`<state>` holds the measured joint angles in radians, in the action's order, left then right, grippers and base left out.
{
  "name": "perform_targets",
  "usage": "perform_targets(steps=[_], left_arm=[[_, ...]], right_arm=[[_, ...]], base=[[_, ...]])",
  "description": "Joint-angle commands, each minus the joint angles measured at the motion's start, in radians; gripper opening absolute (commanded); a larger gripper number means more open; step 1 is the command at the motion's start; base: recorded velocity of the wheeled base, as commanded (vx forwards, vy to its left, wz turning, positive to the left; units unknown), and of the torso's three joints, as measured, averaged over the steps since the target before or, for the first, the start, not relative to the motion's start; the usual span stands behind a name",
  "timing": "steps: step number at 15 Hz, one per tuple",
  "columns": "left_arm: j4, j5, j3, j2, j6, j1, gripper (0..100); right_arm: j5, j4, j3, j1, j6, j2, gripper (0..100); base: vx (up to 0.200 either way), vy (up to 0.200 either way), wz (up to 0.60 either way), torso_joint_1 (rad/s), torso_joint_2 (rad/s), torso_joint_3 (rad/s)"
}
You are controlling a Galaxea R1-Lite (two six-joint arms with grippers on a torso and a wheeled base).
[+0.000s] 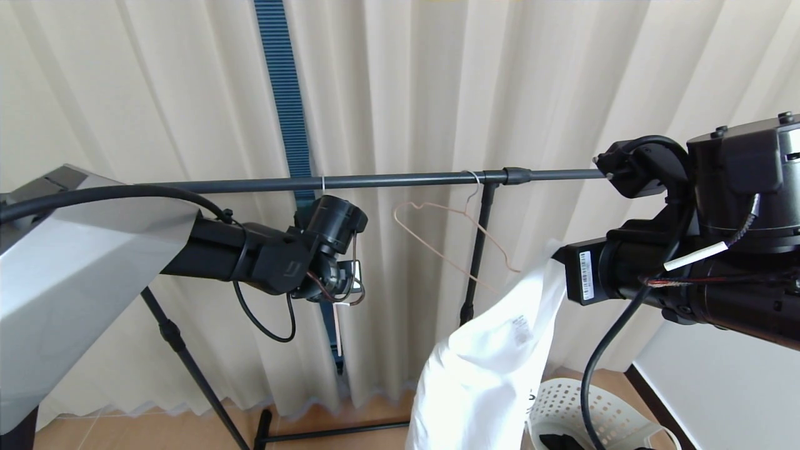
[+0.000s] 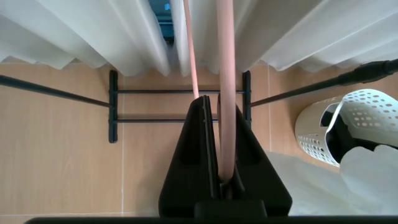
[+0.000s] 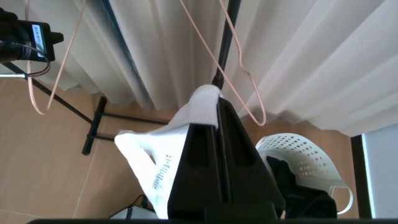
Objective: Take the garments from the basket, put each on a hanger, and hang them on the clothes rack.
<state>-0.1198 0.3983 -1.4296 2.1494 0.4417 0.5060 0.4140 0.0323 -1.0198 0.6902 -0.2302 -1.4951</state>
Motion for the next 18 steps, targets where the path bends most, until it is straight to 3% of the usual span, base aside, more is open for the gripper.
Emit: perform_targets(steps=[1,10,12,14,18], left_arm=[[0.000,0.014,0.029,-0.052,0.000,0.020,0],[-0.004,0.030,0.224,-0.321,-0.005,0.177,0],[-0.003,0.025,0.310,-0.401,-0.008,0.206,0],[0.002,0.020,0.408,-0.482,-0.044,0.221,0],[0.088,-0.075,0.587,-0.606,-0.153,0.224,0]], right_arm=[[0.000,0.000,0.000,0.000,0.000,-0.002,0],[0.000,0.000,0.000,0.000,-0.001,-0.004,0],[0.000,0.000,0.000,0.000,-0.001,-0.002,0],[0.000,0.000,0.000,0.000,-0.001,-0.001,0],[0.000,0.000,0.000,0.002,-0.001,-0.002,0]], base=[[0.000,0.000,0.00,0.000,0.00,0.000],[0.000,0.000,0.00,0.000,0.00,0.000],[0.000,0.000,0.00,0.000,0.00,0.000],[0.000,0.000,0.00,0.000,0.00,0.000],[0.000,0.000,0.00,0.000,0.00,0.000]])
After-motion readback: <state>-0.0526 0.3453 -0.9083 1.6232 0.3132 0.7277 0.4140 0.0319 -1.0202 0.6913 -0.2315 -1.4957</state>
